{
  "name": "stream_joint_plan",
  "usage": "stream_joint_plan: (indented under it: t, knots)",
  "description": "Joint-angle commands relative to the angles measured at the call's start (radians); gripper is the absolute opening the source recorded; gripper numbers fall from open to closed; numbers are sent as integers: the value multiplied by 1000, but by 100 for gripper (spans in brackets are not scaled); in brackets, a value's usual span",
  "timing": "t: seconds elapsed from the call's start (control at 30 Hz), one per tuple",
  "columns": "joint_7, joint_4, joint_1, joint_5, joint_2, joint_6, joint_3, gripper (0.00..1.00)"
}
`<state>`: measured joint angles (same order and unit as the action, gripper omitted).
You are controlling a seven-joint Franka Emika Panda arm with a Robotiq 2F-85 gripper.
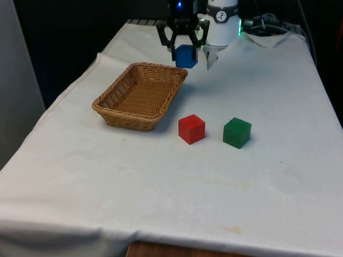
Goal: Pick up exactly two blocks and place them into the basket.
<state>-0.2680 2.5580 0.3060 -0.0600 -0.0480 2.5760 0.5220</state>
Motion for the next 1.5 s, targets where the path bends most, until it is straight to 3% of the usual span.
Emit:
stream_joint_plan:
  t: [0.0, 0.4, 0.53, 0.67, 1.03, 1.07, 1.1, 1.47]
  knots:
    - [-19, 0, -4, -1, 8, 18, 10, 12]
    - [-106, -4, -4, -1, 64, 93, 75, 12]
    - [-121, -3, -1, 0, 73, 97, 86, 12]
    - [-171, 18, -2, -16, 86, 137, 95, 12]
    - [-210, 40, -5, -36, 148, 220, 92, 12]
    - [-192, 35, -1, -16, 164, 218, 99, 12]
    - [-210, 39, -5, -34, 150, 221, 92, 12]
    - [-207, 30, -3, -31, 170, 223, 93, 12]
